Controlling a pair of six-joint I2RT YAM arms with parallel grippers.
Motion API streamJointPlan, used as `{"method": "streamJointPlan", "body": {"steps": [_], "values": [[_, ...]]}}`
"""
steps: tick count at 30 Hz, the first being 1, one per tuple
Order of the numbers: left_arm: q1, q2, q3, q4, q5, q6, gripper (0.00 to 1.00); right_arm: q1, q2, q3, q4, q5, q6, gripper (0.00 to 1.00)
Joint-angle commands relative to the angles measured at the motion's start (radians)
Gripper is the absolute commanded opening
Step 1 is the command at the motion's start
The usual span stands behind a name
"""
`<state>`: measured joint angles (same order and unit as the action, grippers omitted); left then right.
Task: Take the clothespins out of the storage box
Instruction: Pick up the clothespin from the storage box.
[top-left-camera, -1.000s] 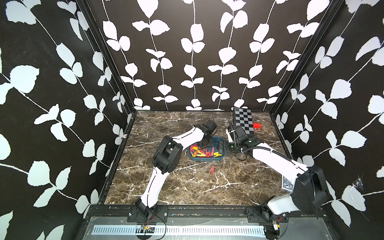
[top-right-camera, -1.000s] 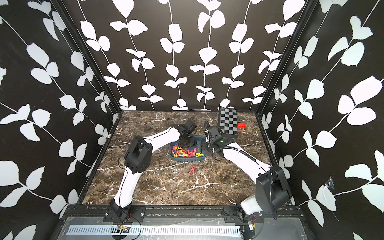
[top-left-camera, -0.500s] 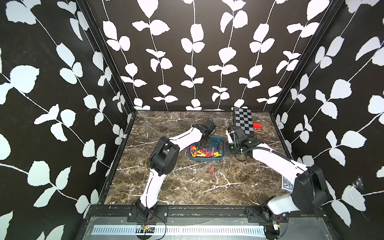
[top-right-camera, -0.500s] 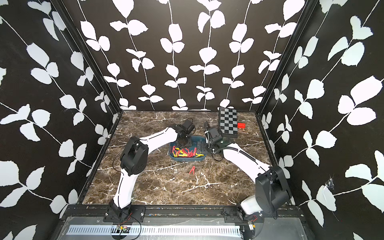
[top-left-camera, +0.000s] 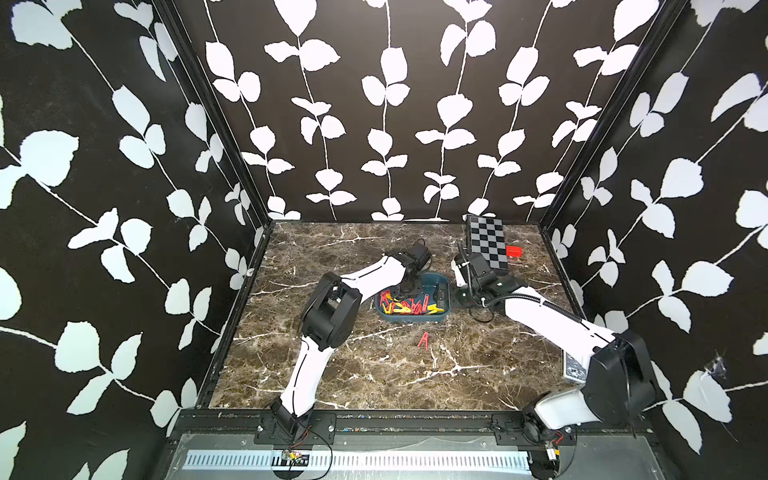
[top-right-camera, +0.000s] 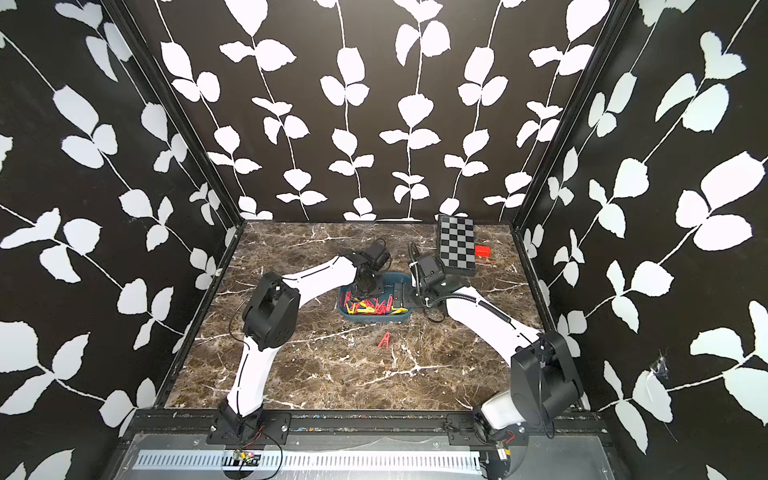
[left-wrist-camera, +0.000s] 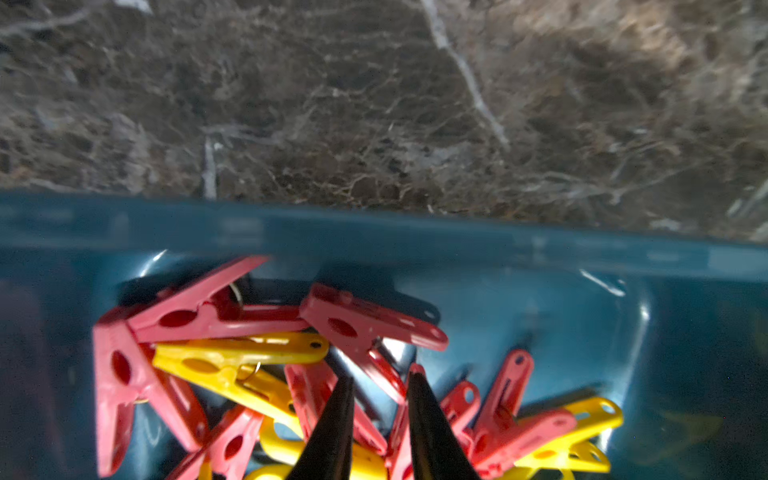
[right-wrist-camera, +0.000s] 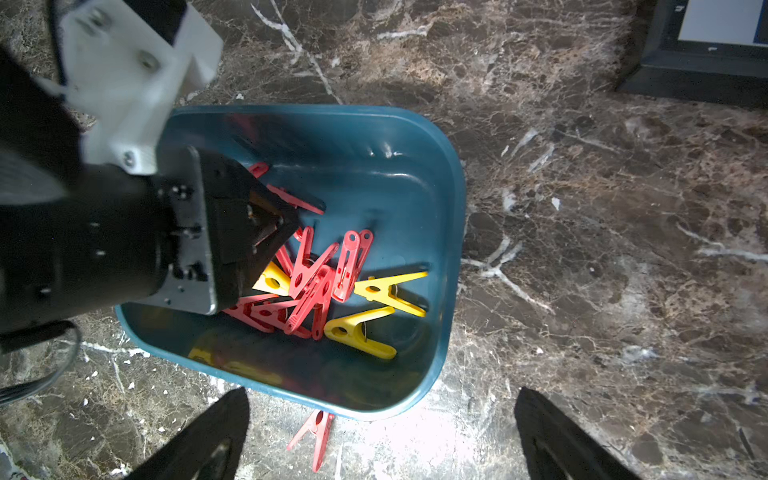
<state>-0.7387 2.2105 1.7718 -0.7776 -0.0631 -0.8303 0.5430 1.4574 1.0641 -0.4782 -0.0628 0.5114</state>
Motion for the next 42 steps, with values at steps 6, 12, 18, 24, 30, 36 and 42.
{"method": "streamJointPlan", "body": {"steps": [6, 12, 18, 24, 30, 36, 42], "values": [[-0.002, 0.031, 0.017, -0.029, -0.008, -0.001, 0.24, -0.005, -0.006, -0.003, 0.009, 0.005, -0.002, 0.99], [-0.003, 0.022, 0.031, -0.048, -0.01, 0.0, 0.08, -0.005, -0.01, -0.004, 0.008, 0.005, -0.001, 0.99], [-0.003, -0.052, -0.008, -0.035, -0.004, -0.005, 0.01, -0.005, -0.016, -0.014, 0.021, 0.002, 0.011, 0.99], [-0.004, -0.165, -0.052, -0.034, -0.031, 0.03, 0.0, -0.005, -0.037, -0.025, 0.039, -0.01, 0.038, 0.99], [-0.007, -0.299, -0.143, -0.037, -0.043, 0.076, 0.0, 0.013, -0.08, -0.062, 0.078, -0.016, 0.082, 0.99], [-0.012, -0.445, -0.277, -0.028, -0.023, 0.144, 0.0, 0.076, -0.111, -0.08, 0.083, 0.047, 0.124, 0.99], [-0.017, -0.573, -0.436, -0.022, 0.01, 0.21, 0.0, 0.169, -0.144, -0.114, 0.089, 0.141, 0.191, 0.99]]}}
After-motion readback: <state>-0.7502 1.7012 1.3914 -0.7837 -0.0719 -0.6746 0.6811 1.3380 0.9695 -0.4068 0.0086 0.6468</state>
